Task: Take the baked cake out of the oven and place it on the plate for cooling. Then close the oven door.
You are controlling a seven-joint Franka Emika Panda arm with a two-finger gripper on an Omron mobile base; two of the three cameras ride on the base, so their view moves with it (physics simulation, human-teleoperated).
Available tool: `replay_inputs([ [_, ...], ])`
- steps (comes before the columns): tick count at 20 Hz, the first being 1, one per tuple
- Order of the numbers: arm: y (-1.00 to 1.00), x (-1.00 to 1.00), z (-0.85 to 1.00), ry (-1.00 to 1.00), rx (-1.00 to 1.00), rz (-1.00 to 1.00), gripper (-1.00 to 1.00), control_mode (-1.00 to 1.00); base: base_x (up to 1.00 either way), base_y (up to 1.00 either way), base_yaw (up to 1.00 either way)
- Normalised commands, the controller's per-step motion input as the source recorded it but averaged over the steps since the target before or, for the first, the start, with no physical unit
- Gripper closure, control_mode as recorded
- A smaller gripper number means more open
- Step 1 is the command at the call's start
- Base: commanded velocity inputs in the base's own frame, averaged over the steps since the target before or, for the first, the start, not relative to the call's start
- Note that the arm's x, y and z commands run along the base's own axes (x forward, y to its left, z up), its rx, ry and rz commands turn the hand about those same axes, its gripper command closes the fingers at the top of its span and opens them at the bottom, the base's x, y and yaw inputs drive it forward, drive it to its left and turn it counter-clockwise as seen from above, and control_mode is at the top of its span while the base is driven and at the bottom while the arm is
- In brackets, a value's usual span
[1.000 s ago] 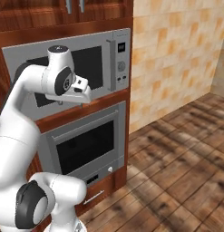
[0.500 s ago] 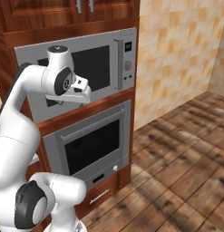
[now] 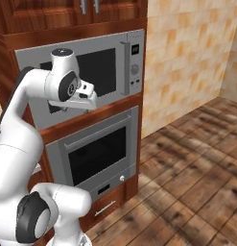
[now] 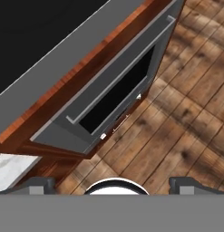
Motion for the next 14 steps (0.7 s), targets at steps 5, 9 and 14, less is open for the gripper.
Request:
replay_inputs([
  [5, 0.00, 0.00, -0.89, 0.11, 0.40, -0.01, -1.00, -1.00, 0.00, 0.00, 0.00],
  [9, 0.30, 0.41, -1.00, 0.11, 0.60, -0.11, -1.00, -1.00, 0.00, 0.00, 0.00],
  [14, 0.08, 0.64, -0.99, 0.21, 0.50, -0.14, -1.00, -1.00, 0.00, 0.00, 0.00],
])
